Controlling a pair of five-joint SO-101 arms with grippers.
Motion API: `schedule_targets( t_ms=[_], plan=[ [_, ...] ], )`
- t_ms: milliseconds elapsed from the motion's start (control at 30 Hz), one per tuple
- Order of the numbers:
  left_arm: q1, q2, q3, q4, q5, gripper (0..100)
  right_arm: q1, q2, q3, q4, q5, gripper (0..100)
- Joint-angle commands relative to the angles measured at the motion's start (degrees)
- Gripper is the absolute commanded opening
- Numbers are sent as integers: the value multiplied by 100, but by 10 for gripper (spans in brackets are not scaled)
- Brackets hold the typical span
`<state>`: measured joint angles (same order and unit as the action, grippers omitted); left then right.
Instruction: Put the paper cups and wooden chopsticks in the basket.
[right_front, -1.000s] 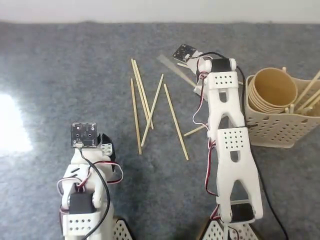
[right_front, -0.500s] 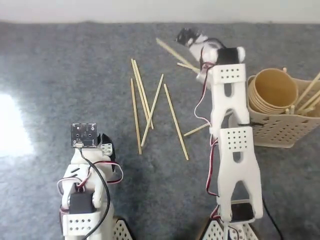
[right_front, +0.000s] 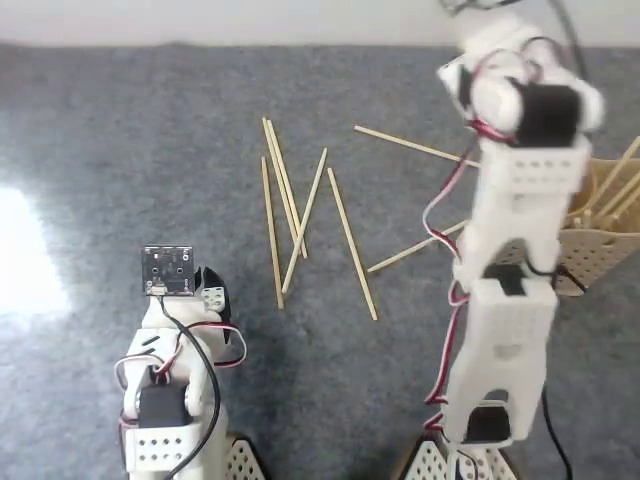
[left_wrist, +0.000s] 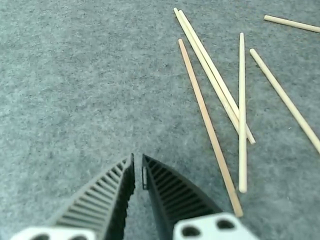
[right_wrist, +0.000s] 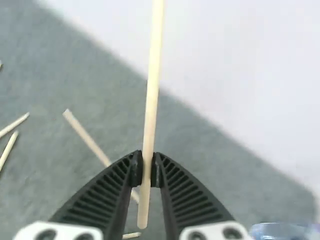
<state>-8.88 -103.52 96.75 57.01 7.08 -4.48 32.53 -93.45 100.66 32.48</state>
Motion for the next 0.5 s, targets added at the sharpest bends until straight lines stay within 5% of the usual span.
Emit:
schedule_targets(
  t_ms=[0,467],
  plan=[
    [0,-70,-31,-123,-53,21,365,-927,-255,251,-105,6],
    [0,-70,-31,-123,-53,21,3204,-2114,-246,268,-1565,6]
  ],
)
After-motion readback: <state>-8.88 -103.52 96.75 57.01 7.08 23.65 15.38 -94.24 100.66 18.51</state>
